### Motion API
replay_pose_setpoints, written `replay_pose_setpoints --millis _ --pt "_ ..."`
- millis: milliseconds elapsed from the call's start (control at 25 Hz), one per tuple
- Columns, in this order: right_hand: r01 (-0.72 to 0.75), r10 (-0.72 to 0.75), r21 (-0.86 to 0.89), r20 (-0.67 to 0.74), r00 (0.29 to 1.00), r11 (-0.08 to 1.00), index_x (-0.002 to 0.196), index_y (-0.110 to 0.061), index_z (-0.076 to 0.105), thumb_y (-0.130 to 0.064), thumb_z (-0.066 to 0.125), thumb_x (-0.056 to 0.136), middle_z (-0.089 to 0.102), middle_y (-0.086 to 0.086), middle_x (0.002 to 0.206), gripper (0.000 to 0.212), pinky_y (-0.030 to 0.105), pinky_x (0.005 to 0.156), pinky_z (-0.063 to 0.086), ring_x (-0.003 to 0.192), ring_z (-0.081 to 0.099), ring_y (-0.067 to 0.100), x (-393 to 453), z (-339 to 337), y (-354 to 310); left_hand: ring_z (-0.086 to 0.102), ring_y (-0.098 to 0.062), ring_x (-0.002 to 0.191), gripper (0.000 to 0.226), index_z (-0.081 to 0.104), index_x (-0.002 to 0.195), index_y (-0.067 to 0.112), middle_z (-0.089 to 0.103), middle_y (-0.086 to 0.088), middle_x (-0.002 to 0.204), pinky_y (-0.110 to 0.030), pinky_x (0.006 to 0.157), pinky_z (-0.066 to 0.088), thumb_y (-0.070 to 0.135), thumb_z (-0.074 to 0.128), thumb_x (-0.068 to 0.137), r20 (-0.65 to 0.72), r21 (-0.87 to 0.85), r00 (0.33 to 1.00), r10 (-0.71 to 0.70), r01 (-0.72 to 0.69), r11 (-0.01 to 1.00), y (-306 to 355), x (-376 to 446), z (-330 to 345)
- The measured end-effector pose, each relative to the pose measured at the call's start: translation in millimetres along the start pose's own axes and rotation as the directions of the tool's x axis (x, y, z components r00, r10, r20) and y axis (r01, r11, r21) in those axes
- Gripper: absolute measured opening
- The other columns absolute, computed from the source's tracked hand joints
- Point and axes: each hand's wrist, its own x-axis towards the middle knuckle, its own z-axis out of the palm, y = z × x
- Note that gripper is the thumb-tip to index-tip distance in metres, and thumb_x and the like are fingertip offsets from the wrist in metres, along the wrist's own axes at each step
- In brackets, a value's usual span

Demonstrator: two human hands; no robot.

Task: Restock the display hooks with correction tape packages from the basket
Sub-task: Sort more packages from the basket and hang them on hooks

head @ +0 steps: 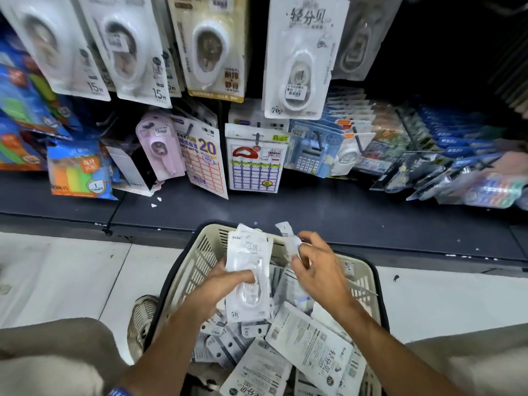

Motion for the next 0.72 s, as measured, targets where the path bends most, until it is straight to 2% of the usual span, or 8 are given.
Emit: replay_pose_setpoints --millis 80,160,200,280,360,480,560,720 --pt "-0.089 0.062 0.313 0.093 0.994 0.945 0.071 -0.02 0.058 -0.034 0.061 0.092 0.051 -0.014 0.143 0.026 0.024 0.098 0.046 0.125 0.054 0.001 -5 -10 -29 0.073 -0.014 0.094 0.066 0.061 0.12 0.025 0.079 0.007 0.1 -0.031 0.08 0.057 0.029 0.089 0.061 0.053 -0.063 0.989 0.137 -0.133 0.989 26 -13 20" --pt "-0.097 0.024 0.481 0.156 0.987 0.872 0.105 -0.039 0.067 -0.039 0.061 0.09 0.041 -0.024 0.148 0.016 0.009 0.102 0.038 0.134 0.043 -0.007 -2 -31 -47 0.076 -0.017 0.093 0.082 0.067 0.121 0.025 0.08 0.005 0.1 -0.031 0.074 0.059 0.036 0.091 0.043 0.065 -0.153 0.97 0.236 -0.224 0.963 50 -27 31" --pt "-0.06 -0.011 0.478 0.145 0.989 0.876 0.124 -0.047 0.058 -0.034 0.066 0.088 0.039 -0.025 0.15 0.04 0.011 0.105 0.037 0.136 0.041 -0.005 1 -43 -50 0.077 -0.019 0.091 0.084 0.069 0.119 0.023 0.081 0.002 0.099 -0.032 0.07 0.059 0.035 0.091 0.039 0.073 -0.188 0.96 0.269 -0.252 0.949 62 -35 35" --pt "-0.069 0.028 0.457 0.095 0.995 0.887 0.143 -0.053 0.036 -0.028 0.079 0.082 0.043 -0.028 0.146 0.079 0.019 0.103 0.045 0.131 0.047 -0.005 6 -67 -50 0.078 -0.022 0.087 0.076 0.071 0.116 0.02 0.081 -0.002 0.098 -0.031 0.065 0.06 0.03 0.09 0.043 0.1 -0.207 0.932 0.349 -0.324 0.923 82 -51 40" --pt "-0.18 0.162 0.538 0.081 0.983 0.824 0.141 -0.051 0.038 -0.041 0.088 0.072 0.053 -0.034 0.134 0.086 0.014 0.089 0.052 0.117 0.057 -0.01 10 -96 -54 0.078 -0.024 0.086 0.064 0.071 0.114 0.017 0.081 -0.004 0.097 -0.031 0.065 0.06 0.019 0.086 0.052 0.104 -0.203 0.896 0.431 -0.405 0.891 103 -68 45" --pt "-0.31 0.278 0.661 0.158 0.948 0.684 0.12 -0.031 0.062 -0.068 0.089 0.05 0.076 -0.011 0.109 0.084 0.019 0.06 0.055 0.089 0.075 0.006 22 -133 -60 0.078 -0.025 0.086 0.054 0.07 0.112 0.015 0.081 -0.006 0.097 -0.033 0.068 0.061 0.011 0.076 0.059 0.111 -0.184 0.844 0.525 -0.501 0.845 139 -94 48" --pt "-0.274 0.291 0.677 0.091 0.952 0.683 0.114 -0.026 0.062 -0.065 0.092 0.046 0.079 -0.007 0.098 0.084 0.02 0.049 0.051 0.076 0.075 0.009 33 -159 -64 0.078 -0.025 0.091 0.051 0.07 0.111 0.017 0.08 -0.004 0.099 -0.037 0.077 0.062 0.013 0.076 0.06 0.13 -0.128 0.794 0.594 -0.58 0.804 170 -112 46" --pt "-0.088 0.202 0.777 -0.051 0.978 0.624 0.113 -0.02 0.063 -0.048 0.09 0.063 0.078 0.002 0.097 0.064 0.021 0.039 0.04 0.06 0.066 0.01 57 -212 -77 0.077 -0.019 0.091 0.055 0.071 0.108 0.02 0.081 0.003 0.097 -0.037 0.083 0.06 0.021 0.079 0.053 0.102 -0.04 0.714 0.693 -0.693 0.72 232 -146 36"
